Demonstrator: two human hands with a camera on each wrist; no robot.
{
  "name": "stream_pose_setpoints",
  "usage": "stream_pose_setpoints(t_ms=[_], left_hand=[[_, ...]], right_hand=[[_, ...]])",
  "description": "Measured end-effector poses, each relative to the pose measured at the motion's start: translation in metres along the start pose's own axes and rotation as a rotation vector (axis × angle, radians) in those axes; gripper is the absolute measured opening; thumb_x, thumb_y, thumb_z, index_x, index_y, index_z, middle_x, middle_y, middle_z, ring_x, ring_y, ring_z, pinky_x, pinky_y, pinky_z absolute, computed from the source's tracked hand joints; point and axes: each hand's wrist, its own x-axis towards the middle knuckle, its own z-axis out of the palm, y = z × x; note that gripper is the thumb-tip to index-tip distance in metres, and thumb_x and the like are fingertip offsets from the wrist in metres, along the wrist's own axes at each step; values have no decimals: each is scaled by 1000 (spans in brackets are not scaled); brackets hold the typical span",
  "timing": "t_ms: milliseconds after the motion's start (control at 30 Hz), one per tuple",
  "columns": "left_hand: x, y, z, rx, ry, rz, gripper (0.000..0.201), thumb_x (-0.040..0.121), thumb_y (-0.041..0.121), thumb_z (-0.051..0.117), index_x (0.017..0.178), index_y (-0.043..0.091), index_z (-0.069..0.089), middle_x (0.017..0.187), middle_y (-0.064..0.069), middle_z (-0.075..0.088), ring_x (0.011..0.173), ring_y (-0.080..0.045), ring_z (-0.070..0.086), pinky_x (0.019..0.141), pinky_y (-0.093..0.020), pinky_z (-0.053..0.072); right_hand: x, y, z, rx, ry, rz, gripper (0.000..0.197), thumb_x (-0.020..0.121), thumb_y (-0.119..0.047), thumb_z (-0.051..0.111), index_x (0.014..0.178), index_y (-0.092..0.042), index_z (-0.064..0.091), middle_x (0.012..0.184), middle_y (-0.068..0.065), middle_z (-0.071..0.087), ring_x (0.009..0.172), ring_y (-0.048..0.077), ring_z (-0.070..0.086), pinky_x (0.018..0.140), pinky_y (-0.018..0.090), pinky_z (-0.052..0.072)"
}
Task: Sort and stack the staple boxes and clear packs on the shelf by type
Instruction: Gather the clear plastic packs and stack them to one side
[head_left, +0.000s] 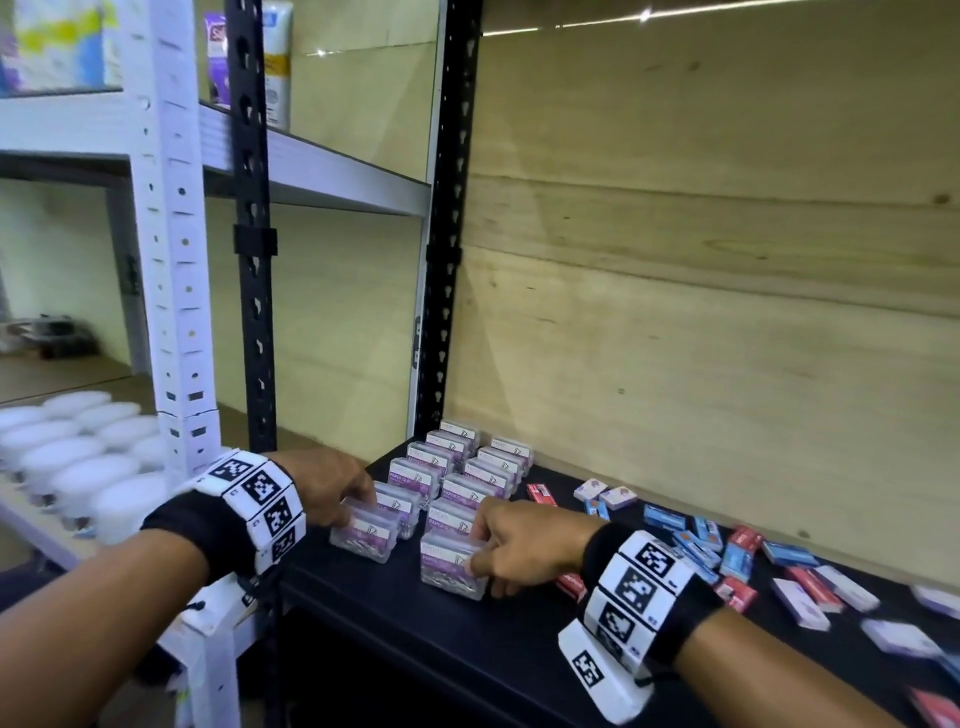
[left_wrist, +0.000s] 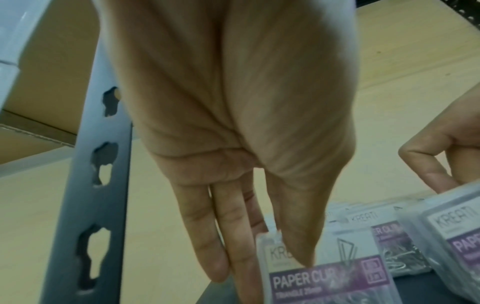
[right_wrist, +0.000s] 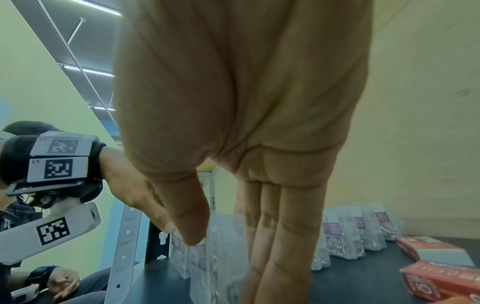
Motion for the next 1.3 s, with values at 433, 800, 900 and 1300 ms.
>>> stream_pose_setpoints(t_ms=[433, 800, 900, 1300], left_hand=[[2, 1, 2, -44, 96, 73, 36, 89, 18, 67, 122, 29, 59, 118, 8, 58, 99, -9, 55, 86, -23, 46], [11, 0, 10, -10, 185, 187, 25, 87, 10, 67, 106, 26, 62, 98, 12, 58, 89, -5, 56, 81, -18, 47], [10, 1, 10, -7, 207, 217, 21, 88, 11, 65, 103, 25, 63, 96, 12, 58, 86, -3, 54, 79, -18, 47], [12, 0, 5, -22, 196, 233, 26, 85, 13, 68, 105, 29, 63, 101, 12, 59, 90, -3, 56, 83, -22, 50]], right_hand=[[2, 0, -4, -323, 100, -9, 41, 88, -47, 67, 120, -26, 52, 109, -3, 61, 96, 19, 58, 82, 32, 49], [8, 1, 2, -331, 178, -145, 38, 86, -24, 74, 119, -25, 55, 102, -8, 53, 93, 14, 52, 77, 26, 40], [9, 0, 1, -338, 178, -155, 37, 86, -24, 73, 119, -24, 56, 101, -8, 53, 93, 14, 51, 76, 26, 40], [11, -5, 3, -332, 177, -182, 39, 89, -28, 70, 125, -23, 54, 118, -1, 59, 101, 16, 55, 81, 27, 44]])
